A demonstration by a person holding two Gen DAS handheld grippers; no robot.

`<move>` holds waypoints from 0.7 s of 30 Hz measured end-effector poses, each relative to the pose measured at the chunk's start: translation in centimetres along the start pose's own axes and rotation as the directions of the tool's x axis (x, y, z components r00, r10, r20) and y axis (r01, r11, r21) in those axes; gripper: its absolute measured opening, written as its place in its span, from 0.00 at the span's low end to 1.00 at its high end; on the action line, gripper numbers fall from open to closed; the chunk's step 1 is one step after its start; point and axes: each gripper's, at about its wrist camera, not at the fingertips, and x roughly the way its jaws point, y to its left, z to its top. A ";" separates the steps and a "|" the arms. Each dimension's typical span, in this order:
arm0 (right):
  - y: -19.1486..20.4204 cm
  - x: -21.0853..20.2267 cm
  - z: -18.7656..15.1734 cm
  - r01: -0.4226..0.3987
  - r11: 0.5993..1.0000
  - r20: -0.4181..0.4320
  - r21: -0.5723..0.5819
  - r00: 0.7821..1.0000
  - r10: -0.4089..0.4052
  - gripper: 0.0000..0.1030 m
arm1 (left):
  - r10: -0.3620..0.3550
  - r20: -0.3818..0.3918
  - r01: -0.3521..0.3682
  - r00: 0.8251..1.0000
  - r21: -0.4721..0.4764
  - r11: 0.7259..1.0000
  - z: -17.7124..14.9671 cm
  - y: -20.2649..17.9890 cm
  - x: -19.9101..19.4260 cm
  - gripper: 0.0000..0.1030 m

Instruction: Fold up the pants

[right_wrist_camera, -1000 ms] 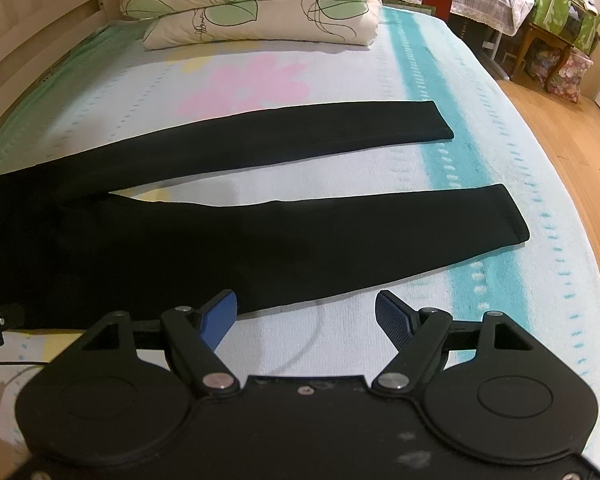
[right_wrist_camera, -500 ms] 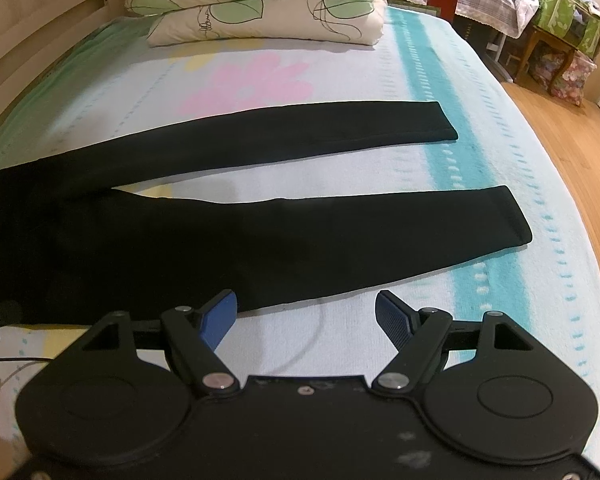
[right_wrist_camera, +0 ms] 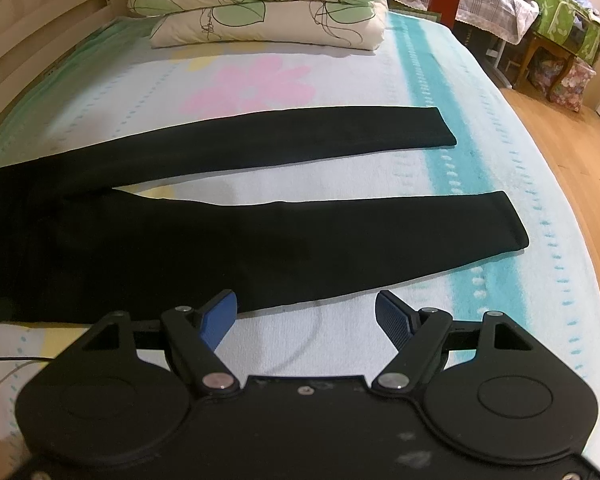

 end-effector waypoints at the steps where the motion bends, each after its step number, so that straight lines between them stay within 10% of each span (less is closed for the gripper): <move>1: 0.0 0.0 0.0 0.000 1.000 0.001 -0.002 1.000 0.000 0.78 | 0.001 0.001 -0.001 1.000 -0.001 1.000 0.0 0.0 0.0 0.88; 21: 0.0 -0.7 -0.3 -0.017 1.000 0.020 -0.020 1.000 0.018 0.78 | -0.026 0.080 0.026 0.996 0.001 1.000 -0.4 1.6 -2.7 0.87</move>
